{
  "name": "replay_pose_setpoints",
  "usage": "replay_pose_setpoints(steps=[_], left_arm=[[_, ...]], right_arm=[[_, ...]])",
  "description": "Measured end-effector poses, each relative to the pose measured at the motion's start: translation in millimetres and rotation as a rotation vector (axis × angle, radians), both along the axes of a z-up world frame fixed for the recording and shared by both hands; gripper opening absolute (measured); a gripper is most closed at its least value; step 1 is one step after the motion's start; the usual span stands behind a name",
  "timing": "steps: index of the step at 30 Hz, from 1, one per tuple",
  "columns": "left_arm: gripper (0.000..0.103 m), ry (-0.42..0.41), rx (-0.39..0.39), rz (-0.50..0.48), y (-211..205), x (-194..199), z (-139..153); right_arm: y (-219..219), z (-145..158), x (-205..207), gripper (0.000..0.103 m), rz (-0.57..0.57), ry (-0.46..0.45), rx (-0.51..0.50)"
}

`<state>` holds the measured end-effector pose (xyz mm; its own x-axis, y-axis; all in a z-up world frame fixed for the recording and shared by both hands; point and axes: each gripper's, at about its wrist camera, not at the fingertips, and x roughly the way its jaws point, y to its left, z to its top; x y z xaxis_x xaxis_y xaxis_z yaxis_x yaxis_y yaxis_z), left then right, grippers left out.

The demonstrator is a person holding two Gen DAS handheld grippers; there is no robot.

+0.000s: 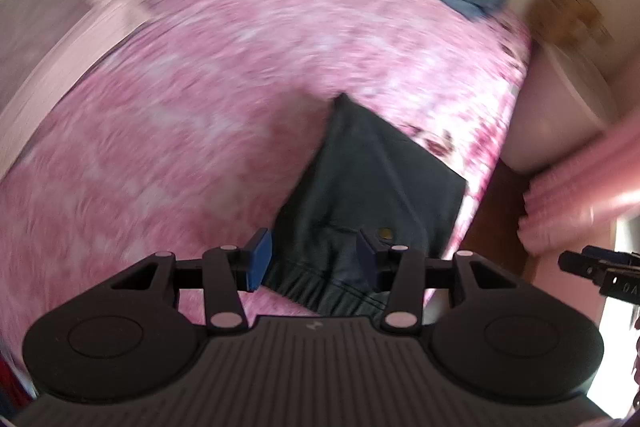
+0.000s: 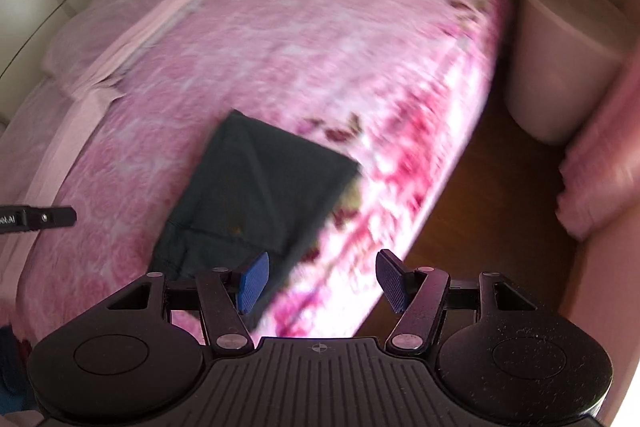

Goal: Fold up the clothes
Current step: 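Lower both grippers onto the folded trousers and close them on its edges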

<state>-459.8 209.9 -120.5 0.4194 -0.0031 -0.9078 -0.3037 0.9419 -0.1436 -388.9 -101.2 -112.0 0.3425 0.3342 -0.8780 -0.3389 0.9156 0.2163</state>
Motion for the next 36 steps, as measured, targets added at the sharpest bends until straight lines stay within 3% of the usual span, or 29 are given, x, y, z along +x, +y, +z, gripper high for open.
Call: replay_pose_setpoints(steps=[6,13,17,20,22,29,32,36], left_arm=[[0.043,-0.023,-0.018,0.259,40,-31,-5],[0.047,-0.025,0.002,0.708,43,-78,-20],[0.048,-0.021,-0.052,0.916,9,-97,-34],[0.053,-0.059,-0.12,1.041,-25,-111,-47],[0.065,-0.083,-0.157,1.109,-48,-121,-60],[0.067,-0.204,-0.337,1.25,-101,-147,-125],[0.068,-0.266,-0.41,1.276,-107,-147,-155],[0.072,-0.366,-0.477,1.236,-102,-139,-189]], right_arm=[[42,-5,63,0.063,0.267,-0.023,0.034],[70,-18,152,0.063,0.596,-0.014,0.049],[77,-32,200,0.063,0.706,0.011,0.038],[87,-56,228,0.063,0.759,0.093,0.026],[95,-74,240,0.063,0.794,0.154,0.015],[112,-140,247,0.063,0.851,0.371,0.001],[112,-161,249,0.064,0.867,0.381,-0.007],[107,-179,261,0.084,0.841,0.348,0.024]])
